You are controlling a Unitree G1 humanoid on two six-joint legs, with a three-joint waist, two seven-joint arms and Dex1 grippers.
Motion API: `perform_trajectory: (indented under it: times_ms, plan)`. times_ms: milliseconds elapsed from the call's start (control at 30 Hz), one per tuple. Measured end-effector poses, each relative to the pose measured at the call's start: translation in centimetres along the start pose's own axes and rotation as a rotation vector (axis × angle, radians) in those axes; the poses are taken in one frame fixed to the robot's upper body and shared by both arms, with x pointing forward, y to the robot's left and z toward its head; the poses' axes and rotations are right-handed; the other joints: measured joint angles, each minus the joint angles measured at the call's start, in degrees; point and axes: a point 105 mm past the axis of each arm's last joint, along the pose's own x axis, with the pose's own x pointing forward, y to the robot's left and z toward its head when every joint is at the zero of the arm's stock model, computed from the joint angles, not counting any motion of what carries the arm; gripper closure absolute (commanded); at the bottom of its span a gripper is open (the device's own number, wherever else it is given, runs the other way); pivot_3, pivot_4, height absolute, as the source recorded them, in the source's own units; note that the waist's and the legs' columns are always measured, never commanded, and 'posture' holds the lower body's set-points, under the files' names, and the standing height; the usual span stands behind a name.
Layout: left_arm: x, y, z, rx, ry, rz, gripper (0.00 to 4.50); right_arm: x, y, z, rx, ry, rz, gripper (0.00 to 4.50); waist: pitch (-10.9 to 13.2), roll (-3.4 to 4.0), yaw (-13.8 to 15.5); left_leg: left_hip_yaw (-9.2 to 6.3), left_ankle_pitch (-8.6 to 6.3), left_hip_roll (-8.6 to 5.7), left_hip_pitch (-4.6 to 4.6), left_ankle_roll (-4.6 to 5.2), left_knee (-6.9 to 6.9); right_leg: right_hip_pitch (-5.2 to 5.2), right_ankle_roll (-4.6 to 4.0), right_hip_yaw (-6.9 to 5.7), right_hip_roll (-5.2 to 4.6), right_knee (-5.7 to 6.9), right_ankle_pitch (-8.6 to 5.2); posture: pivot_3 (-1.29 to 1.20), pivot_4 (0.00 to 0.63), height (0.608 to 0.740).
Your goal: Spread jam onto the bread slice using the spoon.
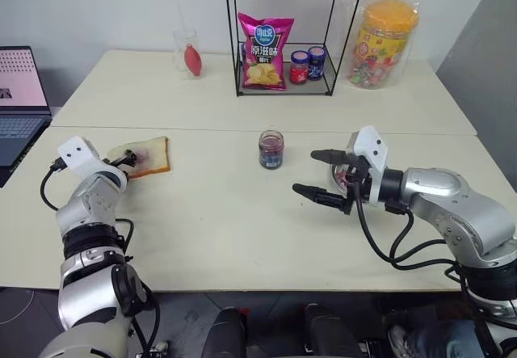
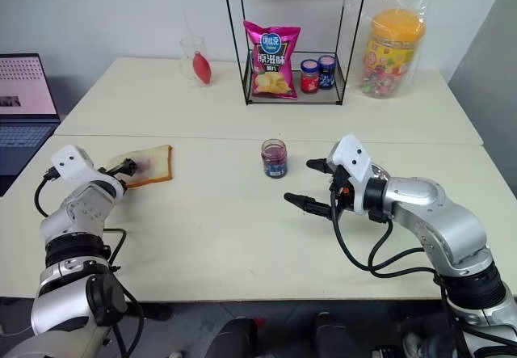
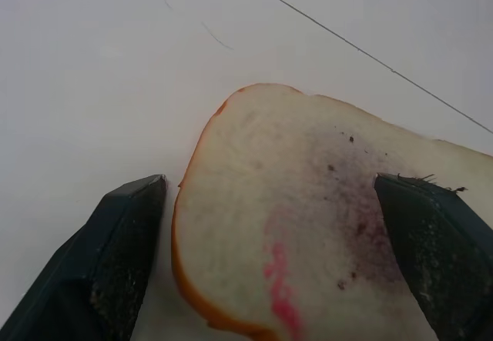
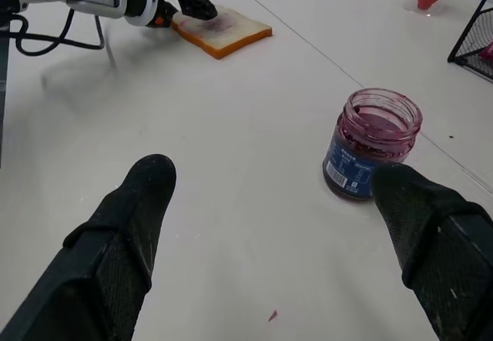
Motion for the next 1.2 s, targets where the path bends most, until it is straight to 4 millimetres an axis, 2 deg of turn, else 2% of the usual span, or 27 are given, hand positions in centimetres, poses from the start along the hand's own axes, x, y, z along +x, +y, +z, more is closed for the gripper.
perform_trajectory:
  times_ms: [233, 400, 633, 933, 1200]
  plan:
    - [0.0, 0.6, 0.1, -0.022, 0.01, 0.059, 1.96, -0.4, 0.0, 0.2, -0.005, 0.001, 0.015, 0.0, 0.0, 0.0, 0.0, 0.01, 0.0, 0.0, 0.0, 0.0, 0.0, 0.0, 0.0, 0.01, -0.01, -0.01, 0.0, 0.0, 0.15, 0.74]
    - [0.0, 0.5, -0.1, -0.046, 0.017, 0.067, 3.13, -0.7, 1.0, 1.6, -0.027, -0.061, 0.107, 0.0, 0.0, 0.0, 0.0, 0.0, 0.0, 0.0, 0.0, 0.0, 0.0, 0.01, 0.01, -0.01, -0.01, 0.0, 0.01, 0.0, 0.15, 0.74]
    - [-0.1, 0.5, 0.0, -0.064, 0.012, 0.067, 4.39, -0.9, 1.2, 1.9, -0.046, -0.067, 0.128, 0.0, 0.0, 0.0, 0.0, 0.0, 0.0, 0.0, 0.0, 0.0, 0.0, 0.01, 0.02, -0.01, -0.01, -0.01, 0.0, 0.0, 0.15, 0.74]
    - [-0.8, -0.1, 0.2, -0.063, -0.023, 0.033, 4.47, -0.8, 1.1, 2.0, -0.054, -0.073, 0.123, 0.0, 0.0, -0.02, 0.0, -0.01, 0.0, 0.0, -0.04, -0.01, -0.02, 0.0, 0.01, -0.02, -0.03, -0.05, 0.01, 0.0, 0.15, 0.74]
    - [-4.3, -3.7, 2.5, -0.039, -0.067, -0.318, 4.47, -1.2, 0.9, 1.7, -0.048, -0.071, 0.107, 0.0, 0.0, -0.06, -0.1, 0.01, -0.01, 0.0, -0.05, -0.01, -0.03, -0.02, 0.0, 0.01, -0.04, -0.07, 0.0, 0.0, 0.15, 0.74]
